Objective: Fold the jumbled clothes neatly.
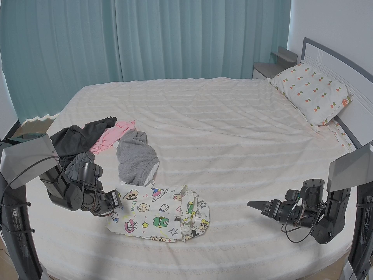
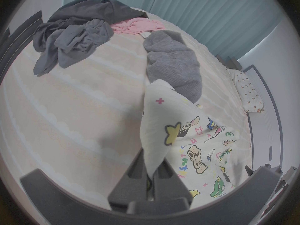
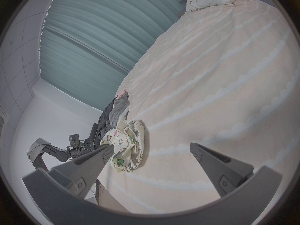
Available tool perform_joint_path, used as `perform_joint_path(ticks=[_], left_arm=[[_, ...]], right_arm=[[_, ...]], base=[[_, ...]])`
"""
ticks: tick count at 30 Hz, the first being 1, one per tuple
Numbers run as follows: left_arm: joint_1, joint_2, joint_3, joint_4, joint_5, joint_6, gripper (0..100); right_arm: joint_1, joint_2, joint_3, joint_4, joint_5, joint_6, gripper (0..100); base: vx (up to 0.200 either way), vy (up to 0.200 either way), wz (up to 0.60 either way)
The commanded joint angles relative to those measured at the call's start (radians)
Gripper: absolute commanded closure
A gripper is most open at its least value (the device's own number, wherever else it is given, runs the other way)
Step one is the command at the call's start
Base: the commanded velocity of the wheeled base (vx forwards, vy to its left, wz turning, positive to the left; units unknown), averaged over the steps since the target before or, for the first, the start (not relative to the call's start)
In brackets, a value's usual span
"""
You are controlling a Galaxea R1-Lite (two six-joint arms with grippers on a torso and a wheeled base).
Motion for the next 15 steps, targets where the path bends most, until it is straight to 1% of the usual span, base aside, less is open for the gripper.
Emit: perform_joint_path(ticks=[1, 13, 14, 15], left_arm=[[0.013, 0.012, 0.005, -0.002, 0.001, 0.0, 100], [0.022, 0.013, 0.028, -0.002, 0.001, -0.002, 100], [0.022, 0.013, 0.028, -0.002, 0.001, -0.002, 0], [0.022, 0.013, 0.03, -0.002, 0.001, -0.002, 0]], right_arm=[[0.001, 0.002, 0.001, 0.0, 0.0, 0.0, 0], [0.002, 0.002, 0.001, 0.0, -0.003, -0.002, 0], [0.002, 0.002, 0.001, 0.0, -0.003, -0.002, 0], [0.004, 0.003, -0.001, 0.0, -0.003, -0.003, 0]], base=[[0.0, 0.0, 0.0], [0.0, 0.0, 0.0], [0.0, 0.0, 0.0], [0.0, 0.0, 0.0]])
